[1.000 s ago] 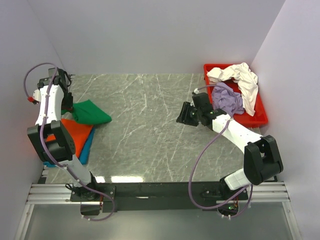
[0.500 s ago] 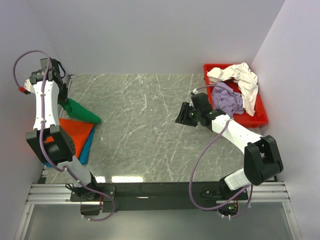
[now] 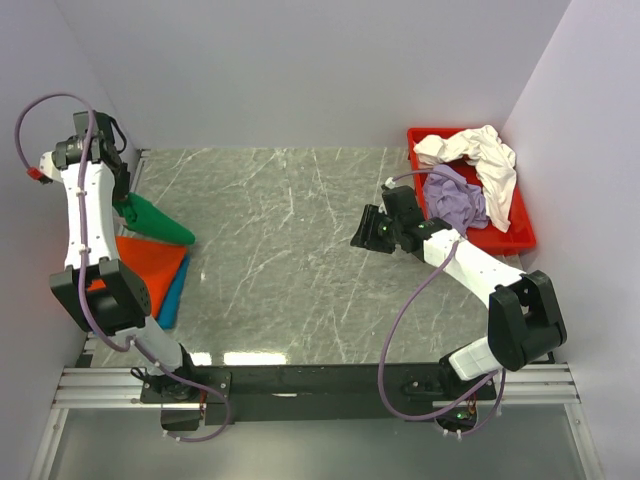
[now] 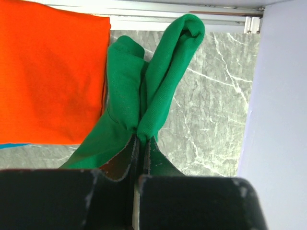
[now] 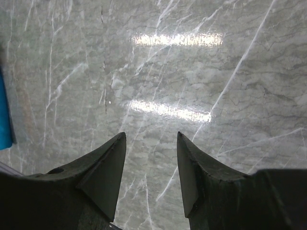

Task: Fold and stack the t-shirts
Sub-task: Neatly place the folded tshirt to the corner

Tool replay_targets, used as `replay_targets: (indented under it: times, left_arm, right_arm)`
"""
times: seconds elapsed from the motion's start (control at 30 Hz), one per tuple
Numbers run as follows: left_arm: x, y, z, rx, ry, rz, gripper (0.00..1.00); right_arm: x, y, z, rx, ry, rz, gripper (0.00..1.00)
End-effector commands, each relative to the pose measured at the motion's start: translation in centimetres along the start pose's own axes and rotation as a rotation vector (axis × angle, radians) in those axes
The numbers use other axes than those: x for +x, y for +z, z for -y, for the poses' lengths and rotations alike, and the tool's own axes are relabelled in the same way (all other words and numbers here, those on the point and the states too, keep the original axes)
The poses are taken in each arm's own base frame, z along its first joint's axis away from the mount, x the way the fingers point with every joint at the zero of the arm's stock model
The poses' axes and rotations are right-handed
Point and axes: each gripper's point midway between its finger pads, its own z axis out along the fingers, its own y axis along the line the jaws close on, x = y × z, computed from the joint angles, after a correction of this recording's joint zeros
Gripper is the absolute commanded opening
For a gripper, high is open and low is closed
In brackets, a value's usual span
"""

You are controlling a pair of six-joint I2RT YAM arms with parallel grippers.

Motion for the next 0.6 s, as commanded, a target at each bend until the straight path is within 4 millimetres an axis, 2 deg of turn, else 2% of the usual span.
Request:
replay_targets:
  times: [0.0,0.17,0.3,0.37,0.4,0.47,0.5,0.57]
  left_arm:
    - [-3.1,-3.9,0.9,0.100,-0.032,0.081,0.00]
    - [-3.4,-4.3,0.2,0.099,-0.034,0.090,0.00]
    - [-3.3,-3.5,-1.5,0.063,-0.035,0.092,0.00]
    - [-3.8,-3.6,-2.3,0.064,-0.051,0.104,0.00]
    - [-3.6,-2.8,-3.4,0.035,-0.048,0.100,0.00]
    - [-3.8,-3.0,-4.8,0.029,-0.058,0.110,0.00]
    - [-3.0,-1.8,-6.4,-0.010,-0.047,0.100,0.00]
    - [-3.4,-1.9,-8.5,-0.019,-0.068,0.116,0.01]
  right_arm:
    - [-2.1,-1.7,-2.1,-0.049,-0.017,0.073,0.54]
    - [-1.9,-1.8,-2.2,-0.051,-0.022,0.071,0.54]
    - [-1.6,-1.9,-2.3,-0.051,-0.027,0.068,0.54]
    - [-1.4,-1.9,-2.4,-0.053,-0.031,0.064,0.54]
    - [-1.2,-1.9,-2.6,-0.054,-0.035,0.061,0.54]
    - [-0.9,-1.9,-2.7,-0.052,-0.047,0.056,0.54]
    - [-0.6,-1.9,-2.8,-0.050,-0.051,0.049,0.54]
    - [0.1,-1.9,-3.2,-0.061,-0.065,0.032,0.54]
